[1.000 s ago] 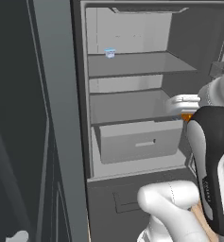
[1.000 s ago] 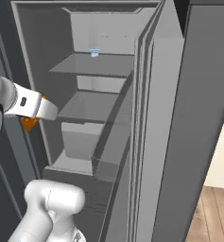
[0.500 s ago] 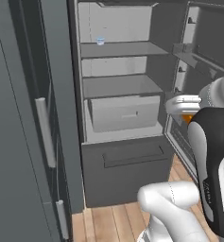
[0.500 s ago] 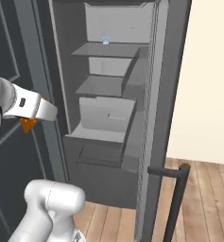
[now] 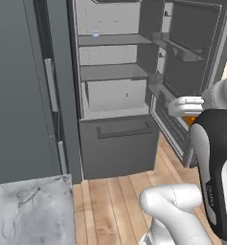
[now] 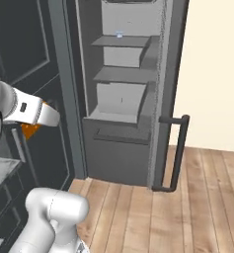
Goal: Pick the cheese from the fridge and the cheese grater from the cabinet and place them next to the salad bowl.
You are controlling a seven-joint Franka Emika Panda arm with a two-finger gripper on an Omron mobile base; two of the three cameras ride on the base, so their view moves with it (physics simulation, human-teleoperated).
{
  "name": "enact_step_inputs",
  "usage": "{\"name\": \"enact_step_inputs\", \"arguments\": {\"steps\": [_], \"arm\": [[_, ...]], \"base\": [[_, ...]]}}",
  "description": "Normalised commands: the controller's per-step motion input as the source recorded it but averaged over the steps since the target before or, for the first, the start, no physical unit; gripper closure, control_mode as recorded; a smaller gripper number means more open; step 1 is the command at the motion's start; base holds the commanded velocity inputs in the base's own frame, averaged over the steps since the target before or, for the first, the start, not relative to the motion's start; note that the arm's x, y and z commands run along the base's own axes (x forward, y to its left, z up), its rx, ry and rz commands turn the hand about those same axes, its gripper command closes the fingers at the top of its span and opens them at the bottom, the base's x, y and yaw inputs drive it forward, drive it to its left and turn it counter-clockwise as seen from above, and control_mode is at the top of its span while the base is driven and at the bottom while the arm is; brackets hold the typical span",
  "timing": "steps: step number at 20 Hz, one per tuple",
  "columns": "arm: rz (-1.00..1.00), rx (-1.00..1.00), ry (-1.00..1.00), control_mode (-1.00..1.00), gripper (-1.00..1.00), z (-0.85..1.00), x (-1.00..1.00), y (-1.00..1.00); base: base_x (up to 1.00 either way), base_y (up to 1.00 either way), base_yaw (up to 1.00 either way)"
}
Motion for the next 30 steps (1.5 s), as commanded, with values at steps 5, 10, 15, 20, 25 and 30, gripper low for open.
{"name": "enact_step_inputs", "arguments": {"steps": [5,10,15,20,25,30], "arm": [[0.00,0.00,0.00,1.00,1.00,0.00,0.00,0.00],[0.00,0.00,0.00,1.00,1.00,0.00,0.00,0.00],[0.00,0.00,0.00,1.00,1.00,0.00,0.00,0.00],[0.00,0.00,0.00,1.00,1.00,0.00,0.00,0.00],[0.00,0.00,0.00,1.00,1.00,0.00,0.00,0.00],[0.00,0.00,0.00,1.00,1.00,0.00,0.00,0.00]], "base": [[-1.00,0.00,0.00],[-0.45,-0.12,0.22],[-0.30,-0.40,0.30],[-0.28,-0.57,0.44],[-0.83,-0.40,0.73],[-0.37,-0.32,0.97]]}}
